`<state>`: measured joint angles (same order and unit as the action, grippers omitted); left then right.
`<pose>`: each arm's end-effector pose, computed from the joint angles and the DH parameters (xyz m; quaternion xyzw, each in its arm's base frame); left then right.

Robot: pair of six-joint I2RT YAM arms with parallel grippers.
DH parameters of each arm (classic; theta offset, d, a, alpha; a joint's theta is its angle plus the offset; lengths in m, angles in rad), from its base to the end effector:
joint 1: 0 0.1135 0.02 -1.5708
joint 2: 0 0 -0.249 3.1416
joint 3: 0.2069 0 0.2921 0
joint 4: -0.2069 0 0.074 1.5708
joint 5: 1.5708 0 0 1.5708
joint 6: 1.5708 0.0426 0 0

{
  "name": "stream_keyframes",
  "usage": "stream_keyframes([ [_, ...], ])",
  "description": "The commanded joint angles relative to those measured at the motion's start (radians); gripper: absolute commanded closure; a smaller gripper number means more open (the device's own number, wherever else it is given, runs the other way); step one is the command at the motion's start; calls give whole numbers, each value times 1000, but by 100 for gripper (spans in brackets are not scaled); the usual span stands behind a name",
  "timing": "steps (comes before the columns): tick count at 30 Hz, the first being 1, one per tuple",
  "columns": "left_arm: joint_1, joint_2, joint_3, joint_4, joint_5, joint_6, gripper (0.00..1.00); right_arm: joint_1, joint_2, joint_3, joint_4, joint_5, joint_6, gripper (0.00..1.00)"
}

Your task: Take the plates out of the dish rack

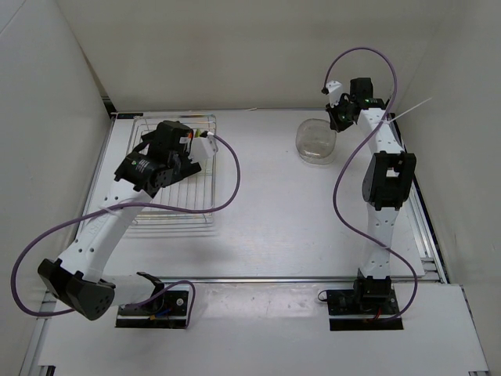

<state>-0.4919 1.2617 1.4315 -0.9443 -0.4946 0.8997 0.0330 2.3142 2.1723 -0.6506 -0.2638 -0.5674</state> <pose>0.2701 -0.1218 0.3802 0.5000 0.7468 0.2971 0.3224 0.5602 0.0296 0.2338 -0.3189 0.8614 0.0181 0.3949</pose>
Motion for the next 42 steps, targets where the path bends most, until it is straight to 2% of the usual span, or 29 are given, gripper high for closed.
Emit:
stream_keyframes([
  [1, 9, -21, -3, -5, 14, -12, 0, -2, -4, 46, 19, -34, 9, 100],
  [25, 9, -30, -22, 4, 14, -12, 0, -21, -33, -2, -30, -14, -31, 100],
  [28, 9, -30, -22, 4, 14, -12, 0, -21, -33, -2, -30, -5, -22, 97],
  [33, 9, -39, -40, 4, 14, -12, 0, -21, -33, -2, -30, -5, -11, 85],
  [42, 9, -39, -40, 4, 14, -12, 0, -21, -24, -2, -30, 4, -11, 80],
])
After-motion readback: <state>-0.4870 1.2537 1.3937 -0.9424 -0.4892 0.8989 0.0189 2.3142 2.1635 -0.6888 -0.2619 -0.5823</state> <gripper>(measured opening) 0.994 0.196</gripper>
